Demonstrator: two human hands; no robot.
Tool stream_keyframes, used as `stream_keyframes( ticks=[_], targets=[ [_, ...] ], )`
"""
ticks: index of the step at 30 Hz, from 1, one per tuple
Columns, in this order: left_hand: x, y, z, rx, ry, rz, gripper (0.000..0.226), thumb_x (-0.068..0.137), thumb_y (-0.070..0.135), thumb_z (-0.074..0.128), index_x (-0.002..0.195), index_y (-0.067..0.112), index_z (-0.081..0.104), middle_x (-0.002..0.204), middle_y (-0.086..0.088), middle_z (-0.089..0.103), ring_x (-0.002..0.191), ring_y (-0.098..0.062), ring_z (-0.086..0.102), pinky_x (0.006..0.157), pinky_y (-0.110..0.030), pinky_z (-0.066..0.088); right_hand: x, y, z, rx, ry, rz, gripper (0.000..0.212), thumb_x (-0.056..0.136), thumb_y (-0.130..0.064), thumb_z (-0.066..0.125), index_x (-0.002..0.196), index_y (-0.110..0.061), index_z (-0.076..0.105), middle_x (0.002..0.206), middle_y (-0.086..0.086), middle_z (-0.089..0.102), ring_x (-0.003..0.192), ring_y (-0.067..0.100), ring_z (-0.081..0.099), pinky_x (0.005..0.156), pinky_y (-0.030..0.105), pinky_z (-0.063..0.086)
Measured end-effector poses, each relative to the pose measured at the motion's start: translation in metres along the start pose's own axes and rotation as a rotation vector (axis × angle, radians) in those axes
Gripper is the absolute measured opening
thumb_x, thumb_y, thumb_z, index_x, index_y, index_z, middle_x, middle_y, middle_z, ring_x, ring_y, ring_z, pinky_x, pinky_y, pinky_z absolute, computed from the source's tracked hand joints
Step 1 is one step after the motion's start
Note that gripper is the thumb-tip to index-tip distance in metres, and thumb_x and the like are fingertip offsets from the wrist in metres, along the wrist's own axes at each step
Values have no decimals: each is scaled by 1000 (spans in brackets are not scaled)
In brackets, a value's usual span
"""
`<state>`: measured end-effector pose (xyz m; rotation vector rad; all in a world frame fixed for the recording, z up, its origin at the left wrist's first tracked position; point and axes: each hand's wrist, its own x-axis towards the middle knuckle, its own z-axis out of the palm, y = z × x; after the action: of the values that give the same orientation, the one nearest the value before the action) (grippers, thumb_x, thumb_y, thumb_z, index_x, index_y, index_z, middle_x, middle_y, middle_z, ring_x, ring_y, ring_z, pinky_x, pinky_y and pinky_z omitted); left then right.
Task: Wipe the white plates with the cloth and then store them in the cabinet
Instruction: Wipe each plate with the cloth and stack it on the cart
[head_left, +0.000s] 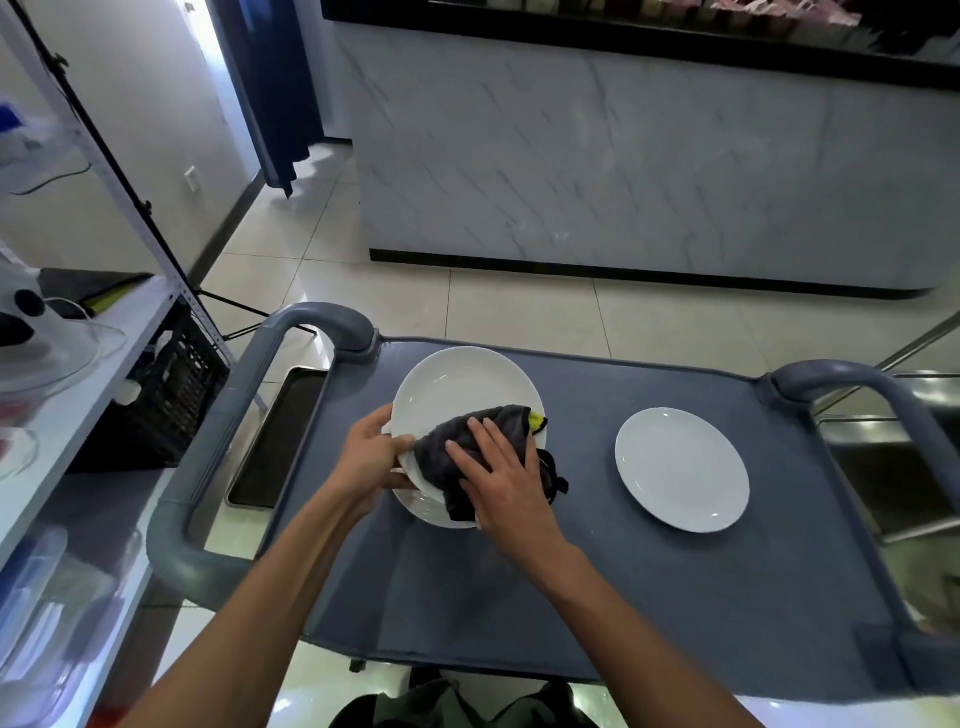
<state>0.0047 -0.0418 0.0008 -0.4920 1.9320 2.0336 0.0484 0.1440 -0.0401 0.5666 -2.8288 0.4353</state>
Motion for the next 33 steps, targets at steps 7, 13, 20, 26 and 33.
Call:
stream_keyframes(
  ticks=[7, 13, 20, 26, 33],
  targets=[
    [7, 11, 16, -41, -85, 69, 45, 94, -8, 52, 113, 28, 71, 90, -6, 78, 76, -22, 75, 58, -39, 59, 11, 11, -18, -62, 138, 29, 63, 83, -4, 67, 141, -24, 55, 154, 14, 43, 146, 29, 35, 113, 67, 25],
    [7, 20, 35, -21, -182, 95, 47, 95, -8, 52, 115, 30, 70, 94, -9, 77, 84, -29, 75, 62, -44, 61, 36, 29, -39, -90, 142, 189, 58, 92, -8, 58, 147, -25, 48, 159, 13, 34, 150, 26, 26, 118, 63, 11],
    [2, 26, 66, 14, -300, 114, 39, 97, -5, 54, 119, 25, 67, 101, -9, 77, 87, -32, 75, 62, -45, 62, 57, 39, -63, -128, 155, 162, 59, 95, -17, 55, 150, -26, 39, 162, 14, 26, 152, 27, 19, 119, 62, 6],
    [2, 32, 88, 4, -252, 159, 38, 95, -6, 56, 118, 20, 69, 97, -10, 78, 84, -32, 75, 61, -43, 61, 54, 61, -82, -148, 210, 187, 51, 100, -24, 54, 149, -27, 42, 160, 10, 31, 150, 29, 24, 118, 62, 16],
    [0, 26, 110, -51, -218, 151, 39, 94, -7, 56, 119, 20, 69, 95, -12, 77, 77, -31, 74, 58, -41, 59, 41, 88, -98, -157, 262, 290, 45, 102, -26, 50, 147, -27, 47, 160, 9, 32, 149, 32, 24, 118, 62, 18]
  ],
)
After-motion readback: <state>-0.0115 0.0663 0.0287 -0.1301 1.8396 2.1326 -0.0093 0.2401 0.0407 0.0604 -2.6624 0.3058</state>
